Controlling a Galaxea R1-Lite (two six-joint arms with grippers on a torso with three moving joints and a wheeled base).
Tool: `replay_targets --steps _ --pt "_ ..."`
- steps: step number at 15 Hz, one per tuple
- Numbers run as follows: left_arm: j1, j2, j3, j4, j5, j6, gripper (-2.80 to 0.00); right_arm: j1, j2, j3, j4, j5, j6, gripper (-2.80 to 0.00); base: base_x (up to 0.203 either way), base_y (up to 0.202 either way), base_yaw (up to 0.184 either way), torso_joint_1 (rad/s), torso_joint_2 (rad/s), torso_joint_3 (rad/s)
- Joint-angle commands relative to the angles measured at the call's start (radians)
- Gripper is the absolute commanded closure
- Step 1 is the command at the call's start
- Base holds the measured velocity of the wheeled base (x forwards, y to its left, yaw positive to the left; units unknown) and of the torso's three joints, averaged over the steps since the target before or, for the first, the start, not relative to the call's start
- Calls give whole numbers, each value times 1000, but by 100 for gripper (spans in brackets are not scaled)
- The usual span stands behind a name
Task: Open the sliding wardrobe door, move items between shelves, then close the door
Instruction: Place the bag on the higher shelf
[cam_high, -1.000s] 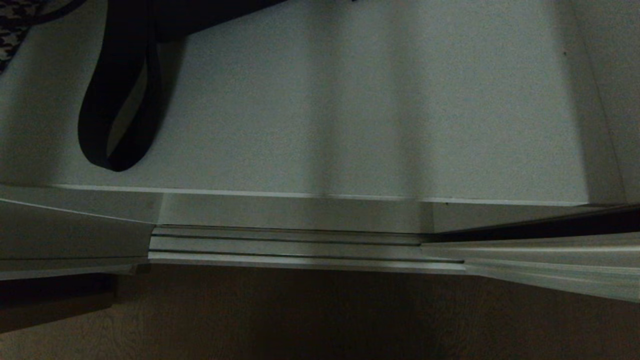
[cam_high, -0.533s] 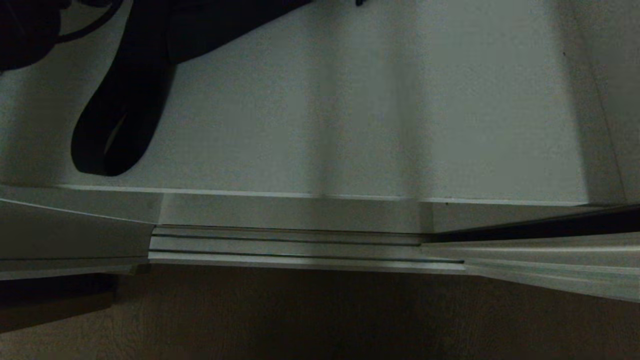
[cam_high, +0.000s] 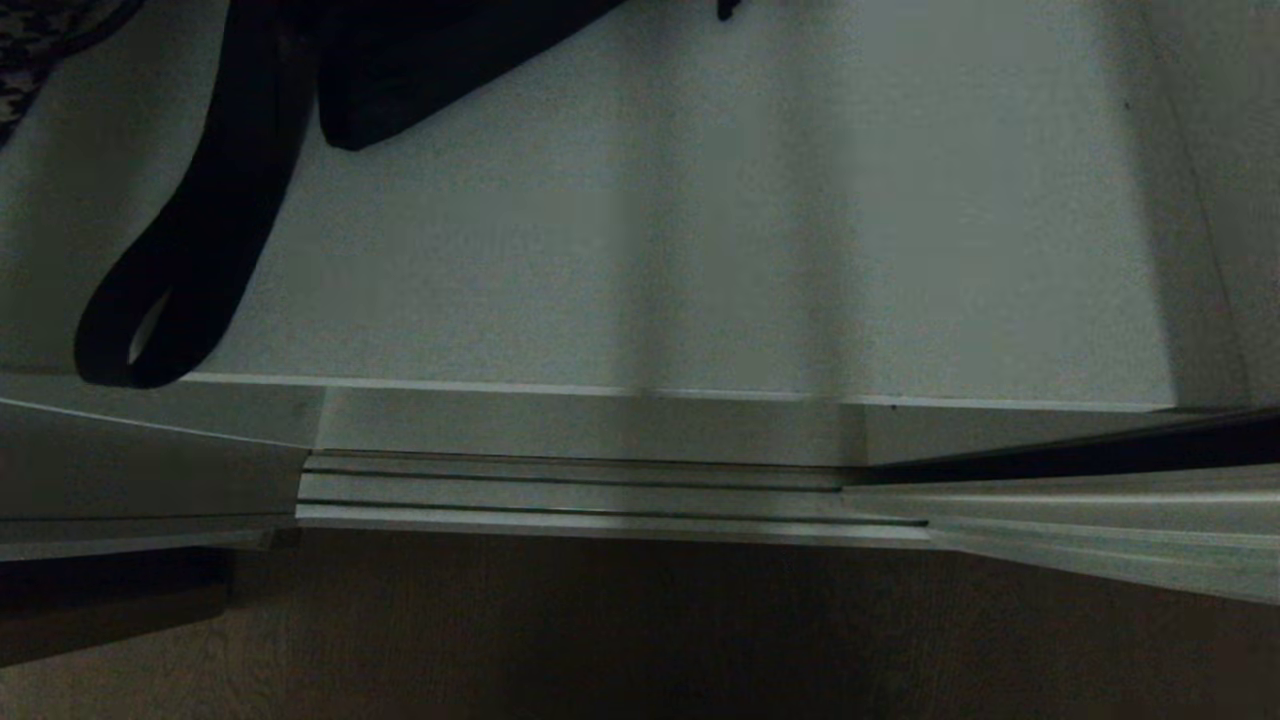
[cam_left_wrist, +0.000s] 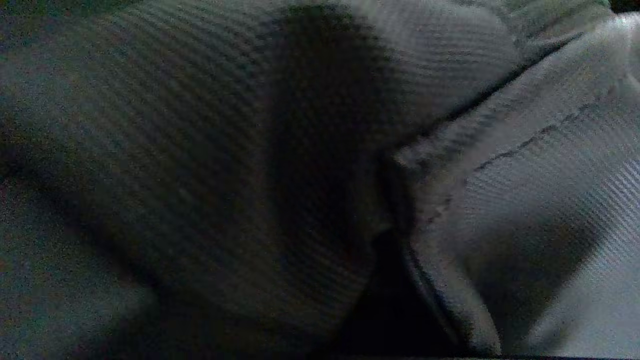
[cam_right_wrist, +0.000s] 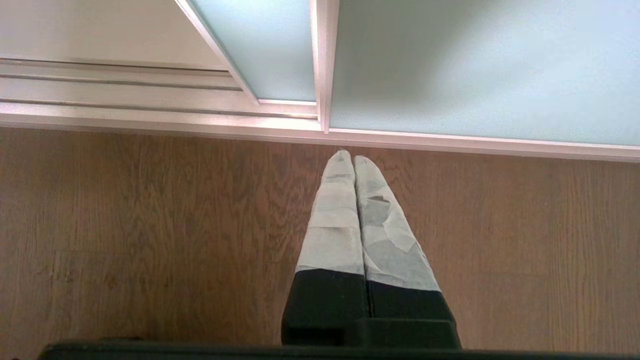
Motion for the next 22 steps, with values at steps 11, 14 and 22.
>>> replay_targets --steps 11,14,22 --pt "42 -63 -18 -13 -6 -123 0 0 0 1 0 0 0 0 0 0 0 0 0 0" --pt "36 -58 5 -7 -8 17 0 0 0 1 0 0 2 0 0 0 0 0 0 0" --pt "-28 -33 26 -176 3 234 0 0 0 0 0 0 2 0 0 0 0 0 0 0"
